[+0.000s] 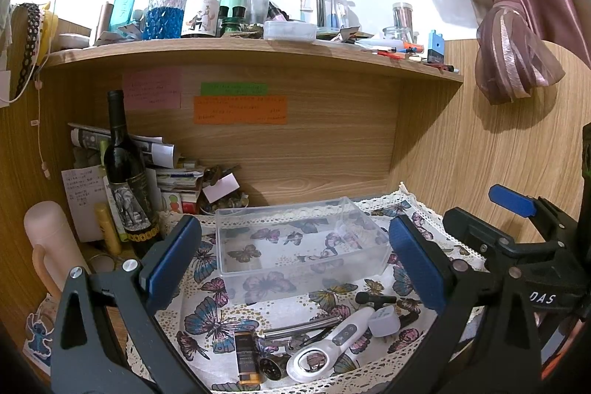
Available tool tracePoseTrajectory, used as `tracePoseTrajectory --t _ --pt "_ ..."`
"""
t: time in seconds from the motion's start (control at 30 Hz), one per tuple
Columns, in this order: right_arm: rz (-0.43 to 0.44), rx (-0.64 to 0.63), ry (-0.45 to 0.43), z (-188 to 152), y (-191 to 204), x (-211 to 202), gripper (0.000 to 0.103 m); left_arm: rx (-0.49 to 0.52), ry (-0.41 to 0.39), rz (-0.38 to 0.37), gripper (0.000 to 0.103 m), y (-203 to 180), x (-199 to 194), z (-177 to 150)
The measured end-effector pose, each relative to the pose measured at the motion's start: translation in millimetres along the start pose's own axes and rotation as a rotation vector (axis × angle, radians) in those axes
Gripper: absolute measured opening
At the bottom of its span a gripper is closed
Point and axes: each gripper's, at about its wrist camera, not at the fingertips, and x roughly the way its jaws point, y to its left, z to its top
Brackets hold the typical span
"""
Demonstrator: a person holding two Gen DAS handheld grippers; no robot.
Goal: Organize rigid objects
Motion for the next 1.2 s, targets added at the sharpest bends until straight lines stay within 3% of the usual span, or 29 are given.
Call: tracePoseTrajectory --t 1.2 --pt "0.002 0.010 -0.003 2.0 0.6 -3.8 0.103 -0.002 -0.004 -0.002 0.103 -1.0 0.4 0.4"
